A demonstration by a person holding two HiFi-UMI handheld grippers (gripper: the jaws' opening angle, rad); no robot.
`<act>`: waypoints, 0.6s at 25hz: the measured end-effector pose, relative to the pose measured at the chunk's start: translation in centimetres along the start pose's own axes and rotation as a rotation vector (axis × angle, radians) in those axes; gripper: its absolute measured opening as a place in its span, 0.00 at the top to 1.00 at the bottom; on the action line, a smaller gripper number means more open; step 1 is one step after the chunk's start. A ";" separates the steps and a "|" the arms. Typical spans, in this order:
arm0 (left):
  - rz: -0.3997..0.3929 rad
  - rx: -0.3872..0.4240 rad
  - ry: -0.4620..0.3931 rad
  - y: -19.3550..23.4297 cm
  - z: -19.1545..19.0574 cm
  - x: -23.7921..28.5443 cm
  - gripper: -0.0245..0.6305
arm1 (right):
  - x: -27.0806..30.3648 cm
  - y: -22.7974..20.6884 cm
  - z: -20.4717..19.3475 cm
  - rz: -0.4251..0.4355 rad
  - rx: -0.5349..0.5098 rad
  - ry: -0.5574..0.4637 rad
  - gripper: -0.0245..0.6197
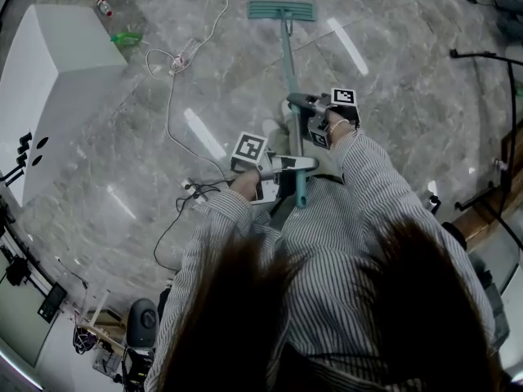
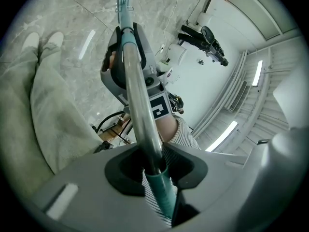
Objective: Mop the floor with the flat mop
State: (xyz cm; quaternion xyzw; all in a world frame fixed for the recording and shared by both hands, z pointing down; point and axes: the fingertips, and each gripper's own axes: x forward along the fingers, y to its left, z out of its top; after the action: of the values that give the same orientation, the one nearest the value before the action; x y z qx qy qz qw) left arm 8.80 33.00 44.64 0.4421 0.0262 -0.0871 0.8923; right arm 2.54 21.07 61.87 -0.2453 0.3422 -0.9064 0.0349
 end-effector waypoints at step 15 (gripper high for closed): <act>0.012 -0.001 0.027 0.2 -0.2 0.3 0.80 | -0.2 -0.5 0.2 -0.014 0.011 -0.014 0.80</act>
State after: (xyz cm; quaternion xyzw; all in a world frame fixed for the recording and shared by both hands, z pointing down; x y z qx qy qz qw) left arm 9.13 33.28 44.64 0.4431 0.0354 -0.0757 0.8925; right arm 2.81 21.37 62.24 -0.2537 0.3350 -0.9068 0.0321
